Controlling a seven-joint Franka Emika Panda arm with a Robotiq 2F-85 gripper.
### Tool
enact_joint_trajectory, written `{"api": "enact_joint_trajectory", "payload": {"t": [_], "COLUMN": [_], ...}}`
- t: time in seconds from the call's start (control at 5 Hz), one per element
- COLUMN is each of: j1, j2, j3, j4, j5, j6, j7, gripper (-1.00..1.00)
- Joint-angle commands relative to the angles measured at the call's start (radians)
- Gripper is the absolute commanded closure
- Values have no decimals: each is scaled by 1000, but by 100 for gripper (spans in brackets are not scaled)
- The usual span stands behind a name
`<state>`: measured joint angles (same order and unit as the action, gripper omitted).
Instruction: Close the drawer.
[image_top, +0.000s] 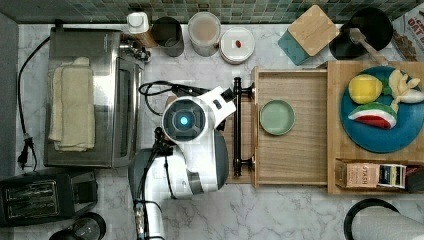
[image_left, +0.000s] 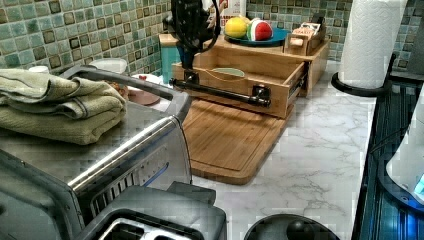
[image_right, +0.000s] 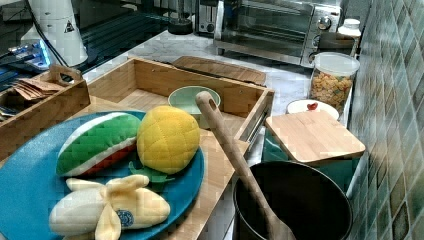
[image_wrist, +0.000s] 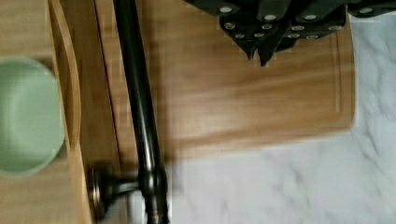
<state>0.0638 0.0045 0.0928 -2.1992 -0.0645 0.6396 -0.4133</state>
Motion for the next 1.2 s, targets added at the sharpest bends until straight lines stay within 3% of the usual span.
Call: {"api": "enact_joint_trajectory", "payload": {"t": [0.2,0.6,0.8,1.2], "j1": [3,-4,-5,-28], "j2": [96,127,144,183], "j3": [-9,-9,-18,-34], "j4": [17,25,-8,-34], "j5": [-123,-109,-153,-118], "j6": [127,110,162,206], "j7": [50,41,57,-27], "gripper": [100,100,100,100]}}
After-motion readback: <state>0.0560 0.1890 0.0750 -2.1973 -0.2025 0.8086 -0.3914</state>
